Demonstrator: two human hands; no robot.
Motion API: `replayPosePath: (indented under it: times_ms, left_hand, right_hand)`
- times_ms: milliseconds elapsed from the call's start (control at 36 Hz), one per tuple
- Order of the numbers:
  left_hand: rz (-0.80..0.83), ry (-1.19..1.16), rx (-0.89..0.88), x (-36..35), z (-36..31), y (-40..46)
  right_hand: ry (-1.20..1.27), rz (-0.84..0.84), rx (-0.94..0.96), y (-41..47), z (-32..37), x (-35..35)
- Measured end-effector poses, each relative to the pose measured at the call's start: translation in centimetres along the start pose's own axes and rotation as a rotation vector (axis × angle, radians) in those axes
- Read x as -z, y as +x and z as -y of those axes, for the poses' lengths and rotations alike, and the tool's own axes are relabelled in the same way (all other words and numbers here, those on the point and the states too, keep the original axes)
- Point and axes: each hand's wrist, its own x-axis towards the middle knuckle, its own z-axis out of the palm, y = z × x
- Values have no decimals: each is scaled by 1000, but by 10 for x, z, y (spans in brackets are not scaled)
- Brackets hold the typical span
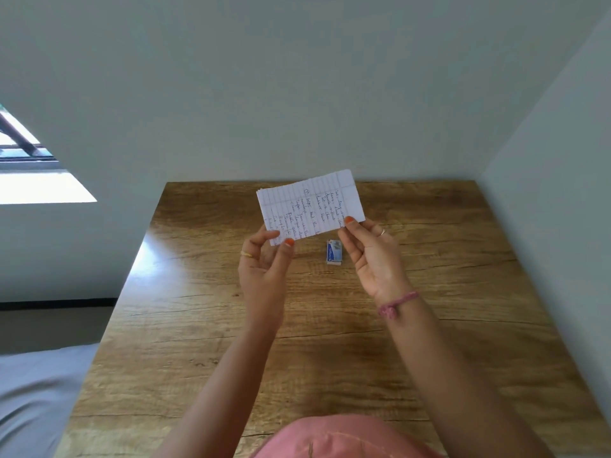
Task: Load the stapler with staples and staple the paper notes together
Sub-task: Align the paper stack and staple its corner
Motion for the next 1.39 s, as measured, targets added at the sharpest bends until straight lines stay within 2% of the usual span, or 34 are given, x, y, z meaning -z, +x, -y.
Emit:
replayPosePath:
  times_ms: [194,389,500,556,639,667,722,806,972,1056,1139,1194,1306,1389]
  left_hand:
    - [74,-41,96,-24,10,-14]
    - [-102,-136,198,-35,10,-3]
    - [-144,-164,210,-33,10,2]
    - [-152,-160,207,-31,10,4]
    - [-152,-147,192,-27,10,6]
    - [-157,-144,189,-26,11,7]
    - [-173,-142,188,-25,12,7]
    - [-184,-135,189,-25,13,7]
    - [-219,-128,184,-26,13,6]
    - [-240,-139,179,-27,12,7]
    - [-245,-148,178,-26,11,8]
    - [-242,-131,170,-25,10,8]
    - [-244,-94,171,-26,11,8]
    - [-241,-101,184,-30,12,7]
  right_hand:
    - [-33,21,-3,-2,-8,-4]
    - [-84,63,-17,0,-8,2]
    - [-194,17,89,11,4,19]
    - [-496,-77,239,18,9,33]
    - [-1280,-263,483,29,12,58]
    - [-1453,-281,473,32,11,66]
    - [-1645,-250,330,37,6,78]
    - [-1718,-205,222,40,-4,83]
    - [-1715,-204,302,51,-7,77]
    - [-1589,-170,312,52,-2,77]
    - [-1287,-172,282,48,5,78]
    - [-958,-153,145,43,10,77]
    - [-414,71,-132,25,17,72]
    - [-187,196,-185,14,10,68]
